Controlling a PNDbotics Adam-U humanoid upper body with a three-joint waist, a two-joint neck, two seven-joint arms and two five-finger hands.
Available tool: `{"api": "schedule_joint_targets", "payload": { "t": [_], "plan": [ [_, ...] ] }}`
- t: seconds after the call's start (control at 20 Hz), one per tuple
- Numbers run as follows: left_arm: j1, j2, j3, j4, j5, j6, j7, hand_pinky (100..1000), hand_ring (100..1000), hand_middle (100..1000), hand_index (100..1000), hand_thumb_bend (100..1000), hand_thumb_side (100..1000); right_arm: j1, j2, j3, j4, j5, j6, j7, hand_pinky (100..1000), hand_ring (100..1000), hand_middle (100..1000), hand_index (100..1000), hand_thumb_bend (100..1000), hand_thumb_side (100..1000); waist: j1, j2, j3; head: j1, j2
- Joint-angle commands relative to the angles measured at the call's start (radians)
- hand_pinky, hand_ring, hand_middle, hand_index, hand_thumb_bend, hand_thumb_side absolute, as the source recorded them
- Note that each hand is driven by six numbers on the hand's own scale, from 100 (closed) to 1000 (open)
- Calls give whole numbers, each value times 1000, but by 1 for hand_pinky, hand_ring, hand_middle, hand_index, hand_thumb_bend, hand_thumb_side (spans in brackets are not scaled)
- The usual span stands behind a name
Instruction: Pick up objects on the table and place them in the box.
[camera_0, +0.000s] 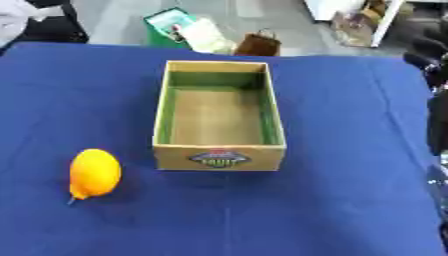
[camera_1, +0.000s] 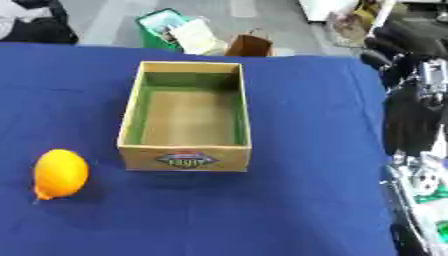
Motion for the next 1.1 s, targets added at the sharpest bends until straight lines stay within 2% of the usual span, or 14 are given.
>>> {"api": "schedule_joint_targets", "payload": {
  "t": [0.05,0.35,0.6,0.7,0.85,1.0,1.1],
  "plan": [
    [-5,14,6,-21,3,0,-2,683,585,555,781,100,898,-6,-9,-8,-14,7,3,-2,797,821,767,842,100,1000,3,-14,0,0,-4],
    [-6,17,3,-21,-7,0,-1,682,584,556,781,100,896,-4,-8,-7,-14,5,4,-2,796,821,767,842,100,1000,4,-21,-1,-9,29],
    [-1,42,3,-21,-50,1,3,675,582,556,783,100,882,-1,-9,-6,-14,2,5,-2,796,820,767,842,100,1000,8,-32,-7,-10,41],
    [-1,81,-1,-21,-120,-1,11,661,576,556,779,100,860,1,-11,-4,-14,1,7,0,796,820,767,842,100,1000,11,-36,-8,-10,47],
    [-14,171,-25,-18,-289,-6,22,627,577,569,785,100,810,3,-14,-2,-14,-1,8,3,796,820,766,841,100,1000,15,-41,-10,-9,51],
    [-28,278,-70,19,-464,-20,37,603,578,579,789,100,780,4,-17,0,-14,-3,9,5,795,820,766,841,100,1000,19,-44,-14,-8,51],
    [-30,353,-107,60,-542,-37,55,589,577,584,792,100,770,4,-20,1,-14,-5,9,6,795,820,765,841,100,1000,21,-47,-15,-8,51]
  ]
}}
